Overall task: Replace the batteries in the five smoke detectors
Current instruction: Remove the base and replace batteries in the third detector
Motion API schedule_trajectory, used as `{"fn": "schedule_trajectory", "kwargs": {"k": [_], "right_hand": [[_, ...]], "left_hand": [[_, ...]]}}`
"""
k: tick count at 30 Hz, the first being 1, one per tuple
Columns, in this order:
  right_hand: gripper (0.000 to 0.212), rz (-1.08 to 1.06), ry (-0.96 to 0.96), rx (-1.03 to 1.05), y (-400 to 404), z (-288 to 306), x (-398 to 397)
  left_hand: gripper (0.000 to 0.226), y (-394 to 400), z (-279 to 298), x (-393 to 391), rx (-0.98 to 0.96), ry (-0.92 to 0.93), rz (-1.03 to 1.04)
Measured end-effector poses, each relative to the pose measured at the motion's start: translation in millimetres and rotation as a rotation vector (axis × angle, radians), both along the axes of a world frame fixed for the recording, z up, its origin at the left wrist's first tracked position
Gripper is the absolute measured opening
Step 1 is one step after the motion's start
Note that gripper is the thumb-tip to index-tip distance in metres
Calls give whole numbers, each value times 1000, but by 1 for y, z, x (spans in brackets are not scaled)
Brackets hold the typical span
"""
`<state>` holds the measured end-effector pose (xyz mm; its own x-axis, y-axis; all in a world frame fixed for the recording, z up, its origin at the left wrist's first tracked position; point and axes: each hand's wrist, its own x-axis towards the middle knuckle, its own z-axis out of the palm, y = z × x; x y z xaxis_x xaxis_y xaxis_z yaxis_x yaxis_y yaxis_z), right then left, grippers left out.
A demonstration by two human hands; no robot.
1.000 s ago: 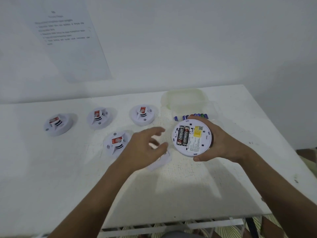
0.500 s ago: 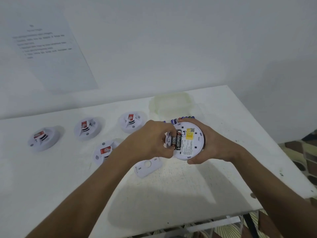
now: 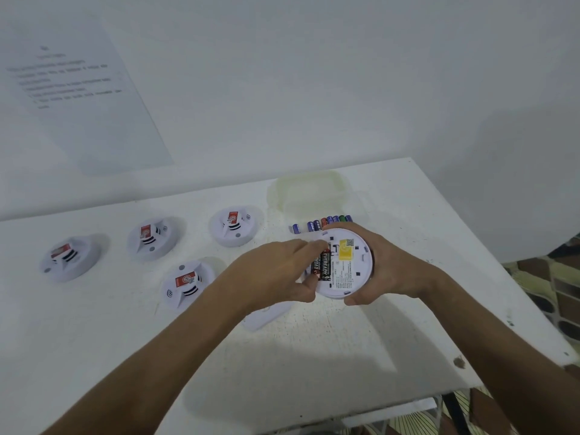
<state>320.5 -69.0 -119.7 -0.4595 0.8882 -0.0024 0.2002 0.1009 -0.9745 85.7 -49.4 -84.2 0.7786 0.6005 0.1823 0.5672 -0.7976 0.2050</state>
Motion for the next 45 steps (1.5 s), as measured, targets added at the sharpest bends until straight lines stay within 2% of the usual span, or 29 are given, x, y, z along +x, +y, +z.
{"fn": "schedule_trajectory", "kwargs": {"k": [4,7,10,15,19,22,26,28,30,32,35,40,45], "right_hand": [[96,-22,27,1,2,1,4],[97,-52,30,0,1,2,11],[97,-96,31,3,0,3,22],[100,-142,7,19,-1,5,35],[97,-194,-33,64,2,3,44],[97,-207,-52,75,2,1,50],[97,-249,-9,30,0,-4,63],[97,-261,-10,22,-1,-6,69],[97,-258,-24,9,-1,-8,71],[97,-248,-42,1,-2,-10,70],[96,-237,-54,-3,-1,-12,68],[95,-220,-78,-8,-1,-14,70],[92,-214,-97,-4,0,-15,71]], "left_hand": [[40,-2,-3,4,127,-108,-117],[30,-1,-9,10,119,-150,-122],[34,0,-12,19,23,-229,-51],[40,12,-8,37,-284,-379,167],[20,16,-5,48,-278,-401,251],[10,22,1,55,-351,-539,311],[23,34,1,52,-546,-658,402],[20,41,-6,46,-513,-556,457],[13,46,-15,42,-457,-340,463],[20,47,-25,44,-424,-156,439],[18,48,-31,50,-420,25,371],[24,52,-35,62,-340,258,329],[24,51,-40,71,-240,410,375]]}}
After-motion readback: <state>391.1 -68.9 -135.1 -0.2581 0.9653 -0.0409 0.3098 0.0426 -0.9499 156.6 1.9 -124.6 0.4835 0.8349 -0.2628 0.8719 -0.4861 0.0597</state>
